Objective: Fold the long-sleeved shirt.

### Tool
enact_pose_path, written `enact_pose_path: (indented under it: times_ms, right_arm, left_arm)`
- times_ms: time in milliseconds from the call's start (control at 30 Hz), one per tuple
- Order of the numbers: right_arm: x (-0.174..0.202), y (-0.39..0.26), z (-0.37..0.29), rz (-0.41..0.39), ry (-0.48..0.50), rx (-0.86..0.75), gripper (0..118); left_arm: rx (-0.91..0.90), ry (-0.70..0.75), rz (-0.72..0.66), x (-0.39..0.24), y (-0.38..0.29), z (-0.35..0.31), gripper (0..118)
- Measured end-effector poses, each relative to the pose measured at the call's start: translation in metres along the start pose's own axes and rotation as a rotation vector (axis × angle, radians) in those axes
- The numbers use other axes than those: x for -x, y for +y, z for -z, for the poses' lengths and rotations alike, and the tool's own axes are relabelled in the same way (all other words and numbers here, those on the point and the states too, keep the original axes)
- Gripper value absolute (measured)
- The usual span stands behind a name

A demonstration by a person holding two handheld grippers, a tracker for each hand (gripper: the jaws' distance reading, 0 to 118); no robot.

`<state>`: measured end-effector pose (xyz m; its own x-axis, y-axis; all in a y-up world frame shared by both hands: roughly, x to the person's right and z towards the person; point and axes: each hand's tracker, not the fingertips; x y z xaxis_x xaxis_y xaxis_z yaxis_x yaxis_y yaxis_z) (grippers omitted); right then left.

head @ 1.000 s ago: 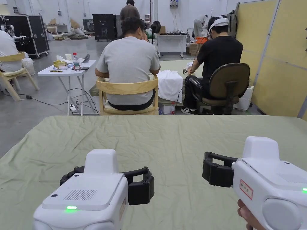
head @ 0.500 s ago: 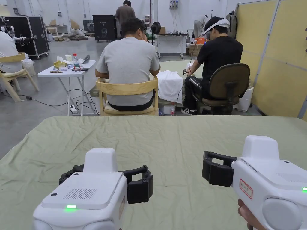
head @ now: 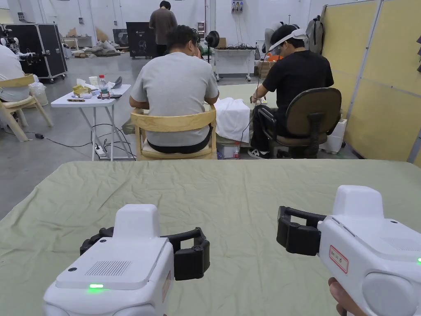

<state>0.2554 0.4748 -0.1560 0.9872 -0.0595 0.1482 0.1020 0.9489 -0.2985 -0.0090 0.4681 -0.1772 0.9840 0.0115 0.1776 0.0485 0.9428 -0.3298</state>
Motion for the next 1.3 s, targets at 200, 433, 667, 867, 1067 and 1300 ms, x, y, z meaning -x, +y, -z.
enact_pose_path:
  times_ms: [200, 433, 667, 867, 1067, 1300]
  right_arm:
    - [0.0019, 0.0001, -0.0005, -0.014, -0.008, -0.005, 118]
    - [0.0059, -0.0034, -0.0001, -0.021, 0.001, 0.004, 118]
    - [0.0086, -0.0031, -0.0003, -0.009, 0.009, -0.005, 118]
    - [0.0084, -0.0005, -0.0028, -0.008, 0.006, -0.033, 118]
    - [0.0075, 0.0017, -0.0034, 0.007, 0.021, -0.035, 118]
    - [0.0089, 0.0008, -0.0035, -0.004, 0.023, -0.034, 118]
  left_arm:
    - [-0.007, 0.0, 0.006, -0.0009, 0.0004, -0.0007, 118]
    - [-0.001, 0.004, 0.004, -0.0012, -0.0008, 0.0001, 118]
    - [0.002, 0.003, -0.006, -0.0008, -0.0014, 0.0006, 118]
    - [-0.02, 0.002, 0.001, -0.001, -0.0018, -0.0012, 118]
    - [-0.036, -0.016, 0.009, -0.0041, -0.0008, -0.0031, 118]
    - [-0.039, -0.012, 0.01, -0.0033, 0.0001, -0.0024, 118]
